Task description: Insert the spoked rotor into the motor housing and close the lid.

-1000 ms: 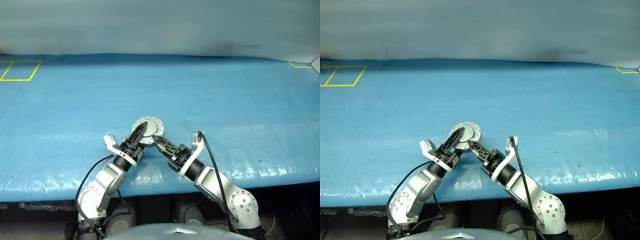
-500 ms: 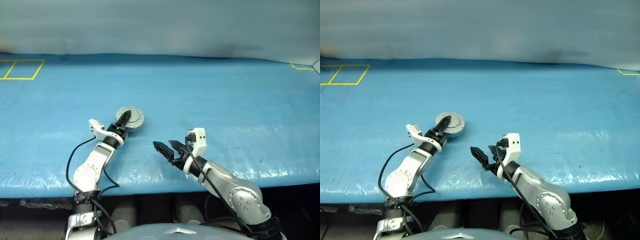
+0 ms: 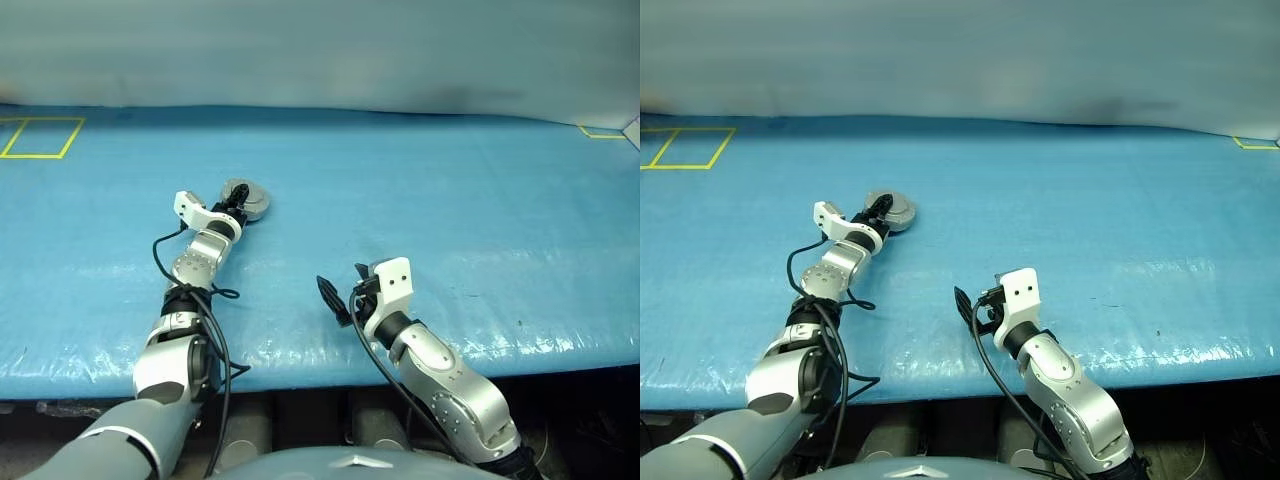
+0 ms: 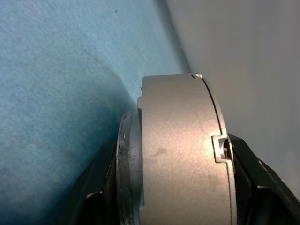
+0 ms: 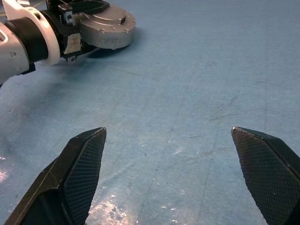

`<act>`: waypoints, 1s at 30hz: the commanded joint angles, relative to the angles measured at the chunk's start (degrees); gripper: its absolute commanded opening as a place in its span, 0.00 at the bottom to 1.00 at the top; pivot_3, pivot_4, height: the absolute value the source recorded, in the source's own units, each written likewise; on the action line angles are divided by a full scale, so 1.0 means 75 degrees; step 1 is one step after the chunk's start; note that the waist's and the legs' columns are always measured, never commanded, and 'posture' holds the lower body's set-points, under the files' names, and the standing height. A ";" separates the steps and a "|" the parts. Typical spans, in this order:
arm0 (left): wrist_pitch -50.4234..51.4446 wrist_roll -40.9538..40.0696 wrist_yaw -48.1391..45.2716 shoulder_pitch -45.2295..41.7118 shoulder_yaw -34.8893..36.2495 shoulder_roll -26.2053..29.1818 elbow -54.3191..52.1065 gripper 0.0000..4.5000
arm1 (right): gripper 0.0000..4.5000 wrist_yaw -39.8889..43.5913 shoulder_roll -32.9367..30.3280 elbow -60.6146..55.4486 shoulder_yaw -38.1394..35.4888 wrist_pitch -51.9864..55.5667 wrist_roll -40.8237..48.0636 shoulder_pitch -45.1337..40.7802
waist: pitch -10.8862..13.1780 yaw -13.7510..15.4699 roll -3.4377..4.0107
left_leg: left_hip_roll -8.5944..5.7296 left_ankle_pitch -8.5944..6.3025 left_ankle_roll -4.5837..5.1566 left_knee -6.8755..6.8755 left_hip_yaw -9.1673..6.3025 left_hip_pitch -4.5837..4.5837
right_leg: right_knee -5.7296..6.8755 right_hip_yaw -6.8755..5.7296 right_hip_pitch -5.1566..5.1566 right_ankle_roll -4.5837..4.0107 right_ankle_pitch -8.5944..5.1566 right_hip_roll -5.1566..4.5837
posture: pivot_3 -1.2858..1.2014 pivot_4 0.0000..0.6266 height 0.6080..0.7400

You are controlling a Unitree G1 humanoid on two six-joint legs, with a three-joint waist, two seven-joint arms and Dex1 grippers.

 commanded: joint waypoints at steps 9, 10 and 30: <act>0.1264 0.0077 0.1143 0.2343 0.0539 -0.0533 -0.2708 0.99 | 1.00 0.0281 0.0536 -0.0216 -0.0205 -0.0070 -0.0652 0.0494 | -0.0038 -0.0170 0.0011 | 0.0014 -0.0003 0.0001 -0.0037 0.0013 0.0150 | -0.0001 0.0033 0.0111 -0.0005 -0.0003 -0.0004 | 0.52 0.24 1.00; 0.1653 -0.0017 0.1269 0.2805 0.0458 -0.0588 -0.3349 0.99 | 1.00 0.0312 0.0568 -0.0217 -0.0209 -0.0043 -0.0680 0.0502 | -0.0045 -0.0183 0.0017 | 0.0017 -0.0005 0.0002 -0.0039 0.0017 0.0167 | -0.0002 0.0033 0.0123 -0.0009 -0.0008 -0.0003 | 0.52 0.24 1.00; -0.1968 0.6280 0.0038 0.7770 -0.4363 0.1575 -0.9026 0.99 | 1.00 0.1537 -0.0094 0.1095 -0.0416 -0.1631 -0.2306 -0.0189 | -0.0061 0.0064 0.0038 | 0.0043 -0.0009 -0.0002 -0.0067 0.0054 0.0150 | -0.0011 0.0064 0.0077 -0.0072 -0.0040 -0.0035 | 0.52 0.24 1.00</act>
